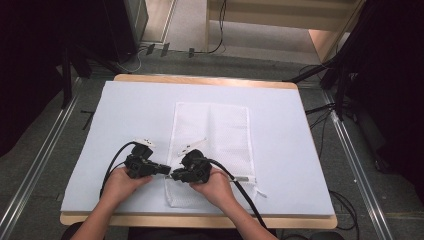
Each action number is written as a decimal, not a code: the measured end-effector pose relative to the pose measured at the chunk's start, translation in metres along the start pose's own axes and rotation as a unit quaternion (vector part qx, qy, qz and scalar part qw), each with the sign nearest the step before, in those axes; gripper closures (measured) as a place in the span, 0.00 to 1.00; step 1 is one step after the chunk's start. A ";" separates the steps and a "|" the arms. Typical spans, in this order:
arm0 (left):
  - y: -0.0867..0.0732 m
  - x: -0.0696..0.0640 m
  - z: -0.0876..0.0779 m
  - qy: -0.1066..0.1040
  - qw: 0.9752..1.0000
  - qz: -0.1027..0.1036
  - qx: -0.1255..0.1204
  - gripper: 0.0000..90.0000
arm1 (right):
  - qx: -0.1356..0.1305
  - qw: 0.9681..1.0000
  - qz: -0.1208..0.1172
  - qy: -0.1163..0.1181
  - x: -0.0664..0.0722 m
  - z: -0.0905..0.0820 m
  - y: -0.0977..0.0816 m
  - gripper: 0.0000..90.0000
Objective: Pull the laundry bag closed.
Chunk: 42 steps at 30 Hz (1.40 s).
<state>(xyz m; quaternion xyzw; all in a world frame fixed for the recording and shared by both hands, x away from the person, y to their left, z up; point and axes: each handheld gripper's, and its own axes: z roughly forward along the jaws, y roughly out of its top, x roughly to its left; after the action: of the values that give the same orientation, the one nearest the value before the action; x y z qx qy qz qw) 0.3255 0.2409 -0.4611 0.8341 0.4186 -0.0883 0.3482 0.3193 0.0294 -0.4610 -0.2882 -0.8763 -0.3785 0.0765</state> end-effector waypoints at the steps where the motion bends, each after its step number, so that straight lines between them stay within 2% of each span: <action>1: 0.000 0.000 0.000 0.000 1.000 0.000 0.000 1.00 | -0.001 1.000 -0.001 0.000 0.001 -0.001 0.000 0.93; 7: 0.000 0.000 0.000 -0.002 1.000 -0.003 -0.002 1.00 | -0.001 1.000 -0.007 0.016 0.005 -0.001 -0.002 0.95; 12: -0.001 -0.001 0.000 0.000 1.000 -0.003 -0.003 1.00 | 0.010 1.000 -0.010 0.006 0.006 0.010 -0.002 0.97; 13: -0.001 -0.001 0.000 0.000 1.000 -0.004 -0.002 1.00 | 0.009 1.000 -0.005 0.008 0.005 0.010 -0.003 0.97; 20: -0.002 -0.002 -0.001 0.003 1.000 -0.002 -0.001 1.00 | 0.007 1.000 -0.010 0.006 0.006 0.010 -0.003 0.98; 22: -0.003 -0.003 0.000 0.007 1.000 0.006 -0.003 1.00 | 0.005 1.000 -0.008 0.006 0.006 0.011 -0.003 0.98; 24: -0.003 -0.006 0.000 0.020 1.000 0.022 -0.002 1.00 | 0.005 1.000 -0.008 0.009 0.005 0.010 -0.004 0.98; 26: -0.003 -0.009 0.001 0.030 0.999 0.025 -0.001 1.00 | 0.006 1.000 0.001 0.012 0.005 0.010 -0.004 0.98; 28: -0.003 -0.011 0.001 0.037 0.999 0.030 0.002 1.00 | 0.004 1.000 -0.001 0.010 0.004 0.009 -0.005 0.98; 32: -0.003 -0.013 0.001 0.041 0.998 0.039 0.000 1.00 | 0.000 1.000 0.004 0.010 0.004 0.008 -0.007 0.98; 38: -0.003 -0.012 0.001 0.042 0.998 0.041 0.003 1.00 | -0.003 1.000 0.014 0.015 0.001 0.006 -0.010 0.98; 42: -0.003 -0.012 0.001 0.042 0.998 0.040 0.002 1.00 | -0.001 1.000 0.011 0.009 0.002 0.004 -0.011 0.98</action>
<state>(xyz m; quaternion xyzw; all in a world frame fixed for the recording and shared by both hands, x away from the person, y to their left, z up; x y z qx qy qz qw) 0.3153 0.2339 -0.4580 0.8538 0.3993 -0.0400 0.3315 0.3122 0.0266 -0.4698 -0.2943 -0.8721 -0.3808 0.0884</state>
